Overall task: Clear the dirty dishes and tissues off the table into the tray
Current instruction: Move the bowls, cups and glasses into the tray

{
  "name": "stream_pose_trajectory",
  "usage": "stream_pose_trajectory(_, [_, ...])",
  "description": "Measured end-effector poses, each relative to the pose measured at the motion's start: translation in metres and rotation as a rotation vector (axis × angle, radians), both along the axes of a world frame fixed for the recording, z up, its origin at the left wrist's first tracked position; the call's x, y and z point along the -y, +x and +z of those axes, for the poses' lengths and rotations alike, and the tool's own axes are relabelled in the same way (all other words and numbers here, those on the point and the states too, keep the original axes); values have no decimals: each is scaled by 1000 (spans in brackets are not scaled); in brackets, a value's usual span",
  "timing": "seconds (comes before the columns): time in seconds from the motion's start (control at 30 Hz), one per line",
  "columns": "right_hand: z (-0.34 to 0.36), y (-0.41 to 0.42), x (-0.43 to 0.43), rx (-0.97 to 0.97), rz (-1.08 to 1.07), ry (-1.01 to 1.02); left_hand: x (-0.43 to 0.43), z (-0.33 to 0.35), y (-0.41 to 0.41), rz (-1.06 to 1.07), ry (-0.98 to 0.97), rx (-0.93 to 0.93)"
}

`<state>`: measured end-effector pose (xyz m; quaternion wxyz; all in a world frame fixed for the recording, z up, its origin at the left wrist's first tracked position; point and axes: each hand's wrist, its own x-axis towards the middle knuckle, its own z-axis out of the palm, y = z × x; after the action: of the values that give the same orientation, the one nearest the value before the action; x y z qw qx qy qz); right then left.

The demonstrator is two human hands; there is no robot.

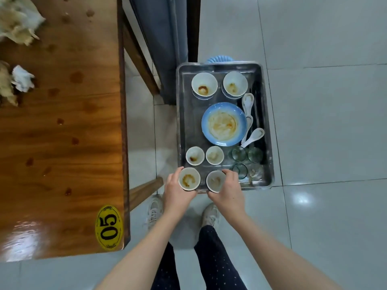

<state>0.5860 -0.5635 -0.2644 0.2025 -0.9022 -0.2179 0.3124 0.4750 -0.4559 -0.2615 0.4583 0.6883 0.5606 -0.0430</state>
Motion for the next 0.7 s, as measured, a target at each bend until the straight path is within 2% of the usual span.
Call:
stream_pose_trajectory(0.37, [-62,0,-10,-48,-32,5,5,-62,12,-33,34,-90])
stream_pose_trajectory(0.7, [-66,8,-3,-86,-5,-31,7,-72,13,-78,-17,-77])
